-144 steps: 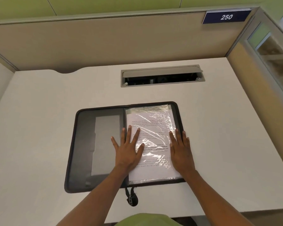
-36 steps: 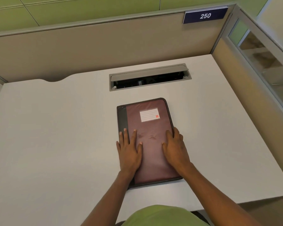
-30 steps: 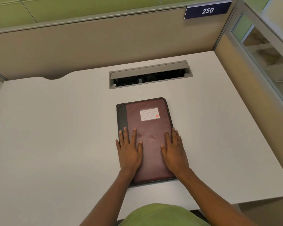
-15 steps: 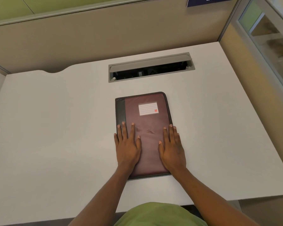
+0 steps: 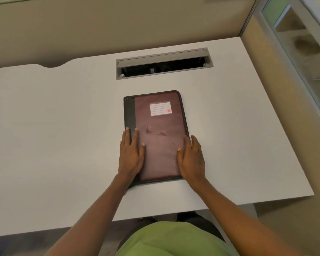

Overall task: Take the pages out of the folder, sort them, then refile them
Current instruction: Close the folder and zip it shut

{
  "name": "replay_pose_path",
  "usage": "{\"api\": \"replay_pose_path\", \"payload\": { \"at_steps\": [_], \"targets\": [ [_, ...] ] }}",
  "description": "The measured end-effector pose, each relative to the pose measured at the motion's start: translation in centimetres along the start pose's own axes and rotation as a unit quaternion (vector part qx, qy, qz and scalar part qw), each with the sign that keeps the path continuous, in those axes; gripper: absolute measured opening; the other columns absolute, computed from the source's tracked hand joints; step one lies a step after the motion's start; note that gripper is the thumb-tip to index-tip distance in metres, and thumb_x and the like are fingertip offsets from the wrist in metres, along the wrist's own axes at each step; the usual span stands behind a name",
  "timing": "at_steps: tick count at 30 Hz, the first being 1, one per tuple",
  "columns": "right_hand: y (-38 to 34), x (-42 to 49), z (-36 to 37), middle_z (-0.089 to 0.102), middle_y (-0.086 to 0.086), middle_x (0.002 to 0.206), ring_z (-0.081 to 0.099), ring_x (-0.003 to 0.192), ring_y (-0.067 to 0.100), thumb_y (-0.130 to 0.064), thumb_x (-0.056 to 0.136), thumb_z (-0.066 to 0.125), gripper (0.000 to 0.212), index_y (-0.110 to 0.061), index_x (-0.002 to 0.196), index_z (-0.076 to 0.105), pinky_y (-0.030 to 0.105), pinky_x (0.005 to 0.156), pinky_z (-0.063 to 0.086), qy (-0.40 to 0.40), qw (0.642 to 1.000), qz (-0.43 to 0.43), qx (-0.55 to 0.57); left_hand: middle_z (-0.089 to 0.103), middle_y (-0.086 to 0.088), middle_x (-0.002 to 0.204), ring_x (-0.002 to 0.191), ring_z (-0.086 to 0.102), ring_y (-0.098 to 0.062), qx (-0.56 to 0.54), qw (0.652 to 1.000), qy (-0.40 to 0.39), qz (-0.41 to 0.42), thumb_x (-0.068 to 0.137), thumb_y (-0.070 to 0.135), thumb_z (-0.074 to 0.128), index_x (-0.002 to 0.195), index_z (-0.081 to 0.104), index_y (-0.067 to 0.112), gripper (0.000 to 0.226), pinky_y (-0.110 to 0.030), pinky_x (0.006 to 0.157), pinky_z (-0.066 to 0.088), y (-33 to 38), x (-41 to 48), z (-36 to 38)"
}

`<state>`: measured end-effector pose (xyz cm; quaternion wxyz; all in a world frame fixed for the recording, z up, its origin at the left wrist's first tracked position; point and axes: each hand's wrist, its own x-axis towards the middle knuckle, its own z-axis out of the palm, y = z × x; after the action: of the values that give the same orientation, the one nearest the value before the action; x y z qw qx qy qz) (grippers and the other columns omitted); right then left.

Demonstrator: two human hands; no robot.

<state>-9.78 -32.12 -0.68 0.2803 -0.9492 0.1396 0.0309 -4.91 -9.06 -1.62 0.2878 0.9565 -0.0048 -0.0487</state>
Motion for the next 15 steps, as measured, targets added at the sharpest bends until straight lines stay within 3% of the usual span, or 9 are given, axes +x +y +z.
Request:
{"api": "replay_pose_path", "payload": {
  "at_steps": [8,15],
  "targets": [
    [-1.3,-7.1,0.6,0.050,0.007,0.140,0.051,0.121,0.023,-0.026,0.104,0.051,0.035,-0.013,0.136,0.049,0.041,0.103,0.047,0.122,0.992,0.015,0.020,0.021,-0.011,0.172,0.159,0.019,-0.030,-0.018,0.999,-0.030,-0.012,0.106,0.036,0.057,0.165,0.025,0.013,0.071,-0.046,0.129,0.019,-4.0,-6.7,-1.9],
    [-5.5,-12.6,4.3,0.057,-0.006,0.102,0.054,0.090,0.013,-0.023,0.102,0.056,0.008,-0.019,0.105,0.061,0.036,0.079,0.050,0.113,0.987,-0.058,0.103,0.038,-0.009,0.165,0.152,0.033,-0.026,-0.031,0.998,-0.061,-0.004,0.106,0.038,0.057,0.158,0.042,0.013,0.059,-0.040,0.124,0.028,-6.2,-11.1,-3.1]
  ]
}}
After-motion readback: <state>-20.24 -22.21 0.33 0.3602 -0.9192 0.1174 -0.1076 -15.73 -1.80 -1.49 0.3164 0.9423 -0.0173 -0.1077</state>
